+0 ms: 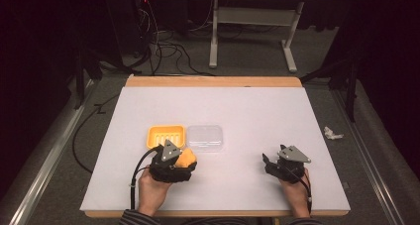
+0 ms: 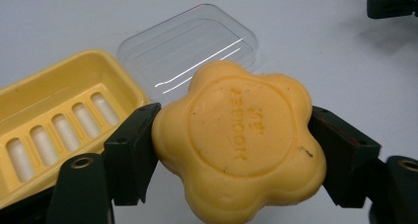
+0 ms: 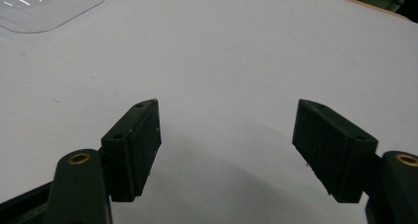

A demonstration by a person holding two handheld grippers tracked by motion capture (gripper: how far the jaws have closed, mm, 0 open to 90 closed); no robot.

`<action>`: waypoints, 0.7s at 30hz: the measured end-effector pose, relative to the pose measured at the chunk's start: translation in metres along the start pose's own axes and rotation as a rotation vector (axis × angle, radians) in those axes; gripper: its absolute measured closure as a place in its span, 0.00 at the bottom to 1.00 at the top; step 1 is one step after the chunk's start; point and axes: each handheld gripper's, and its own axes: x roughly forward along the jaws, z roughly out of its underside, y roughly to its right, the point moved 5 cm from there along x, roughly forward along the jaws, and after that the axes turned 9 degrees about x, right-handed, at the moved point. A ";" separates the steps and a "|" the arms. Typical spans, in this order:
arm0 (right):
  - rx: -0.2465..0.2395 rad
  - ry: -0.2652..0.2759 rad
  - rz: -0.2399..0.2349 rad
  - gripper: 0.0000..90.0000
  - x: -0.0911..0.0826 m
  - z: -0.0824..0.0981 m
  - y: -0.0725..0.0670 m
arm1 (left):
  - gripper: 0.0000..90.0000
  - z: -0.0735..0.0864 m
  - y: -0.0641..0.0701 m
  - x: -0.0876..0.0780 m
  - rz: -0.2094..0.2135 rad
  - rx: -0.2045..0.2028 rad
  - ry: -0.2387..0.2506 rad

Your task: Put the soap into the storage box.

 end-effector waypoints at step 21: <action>0.001 0.000 0.003 0.30 0.000 0.000 0.000 | 0.30 -0.007 -0.021 -0.003 -0.045 -0.006 0.018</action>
